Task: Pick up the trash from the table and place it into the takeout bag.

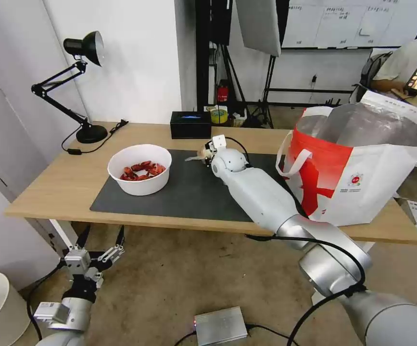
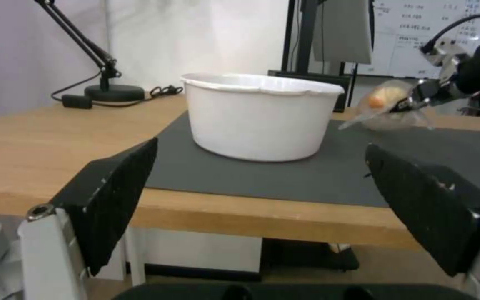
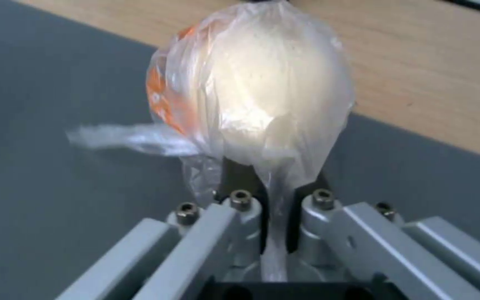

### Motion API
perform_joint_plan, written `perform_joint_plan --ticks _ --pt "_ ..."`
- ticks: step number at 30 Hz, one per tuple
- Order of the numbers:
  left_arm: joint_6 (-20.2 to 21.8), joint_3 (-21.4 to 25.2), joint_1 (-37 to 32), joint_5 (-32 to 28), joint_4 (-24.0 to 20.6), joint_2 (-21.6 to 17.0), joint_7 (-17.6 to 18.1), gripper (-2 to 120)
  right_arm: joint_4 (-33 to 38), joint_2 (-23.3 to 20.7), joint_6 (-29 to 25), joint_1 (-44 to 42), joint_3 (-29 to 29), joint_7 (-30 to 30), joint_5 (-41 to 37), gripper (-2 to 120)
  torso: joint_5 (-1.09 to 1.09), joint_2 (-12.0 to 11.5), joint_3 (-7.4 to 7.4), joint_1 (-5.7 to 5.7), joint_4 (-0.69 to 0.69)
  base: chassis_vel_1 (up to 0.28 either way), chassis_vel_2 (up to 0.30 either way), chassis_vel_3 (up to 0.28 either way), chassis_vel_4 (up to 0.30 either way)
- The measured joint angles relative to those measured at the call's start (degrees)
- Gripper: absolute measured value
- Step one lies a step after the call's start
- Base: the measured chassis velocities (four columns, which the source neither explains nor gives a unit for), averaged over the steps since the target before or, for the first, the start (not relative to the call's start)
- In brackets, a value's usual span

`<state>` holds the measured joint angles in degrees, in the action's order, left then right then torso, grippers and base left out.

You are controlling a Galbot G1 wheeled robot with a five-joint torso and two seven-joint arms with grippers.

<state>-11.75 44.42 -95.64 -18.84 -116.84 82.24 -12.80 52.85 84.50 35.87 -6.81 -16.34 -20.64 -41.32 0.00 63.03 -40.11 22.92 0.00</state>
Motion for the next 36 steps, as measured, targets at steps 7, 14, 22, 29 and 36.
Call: perform_joint_plan --ticks 7,14,22,29,36 --pt "0.0 -0.7 0.1 0.2 0.1 0.2 -0.1 100 7.3 -4.2 1.2 -1.4 -2.3 -2.6 -4.1 1 0.0 0.0 0.0 0.0 0.0 0.0 0.0 0.0 0.0" --pt "0.0 -0.9 0.5 0.2 0.3 0.0 -0.1 100 14.0 -8.2 2.1 -2.9 -5.1 -3.9 -6.4 1 0.01 0.0 0.0 0.0 0.0 0.0 0.0 0.0 0.0" --pt "0.0 -0.6 0.5 -0.4 0.8 -0.5 -0.2 100 23.7 -12.3 2.9 -4.3 -7.9 -7.2 -10.9 1 0.01 0.0 0.0 0.0 0.0 0.0 0.0 0.0 0.0" --pt "-0.1 -0.6 0.6 -0.6 1.1 -0.6 -0.3 100 27.1 -14.7 3.2 -4.3 -9.0 -8.0 -12.1 1 0.0 0.0 0.0 0.0 0.0 0.0 0.0 0.0 0.0" --pt "-0.2 -1.0 0.9 -0.6 1.4 -0.6 -0.3 100 33.4 -18.7 2.8 -6.9 -9.2 -7.8 -12.3 1 0.0 0.0 0.0 0.0 0.0 0.0 0.0 0.0 0.0"
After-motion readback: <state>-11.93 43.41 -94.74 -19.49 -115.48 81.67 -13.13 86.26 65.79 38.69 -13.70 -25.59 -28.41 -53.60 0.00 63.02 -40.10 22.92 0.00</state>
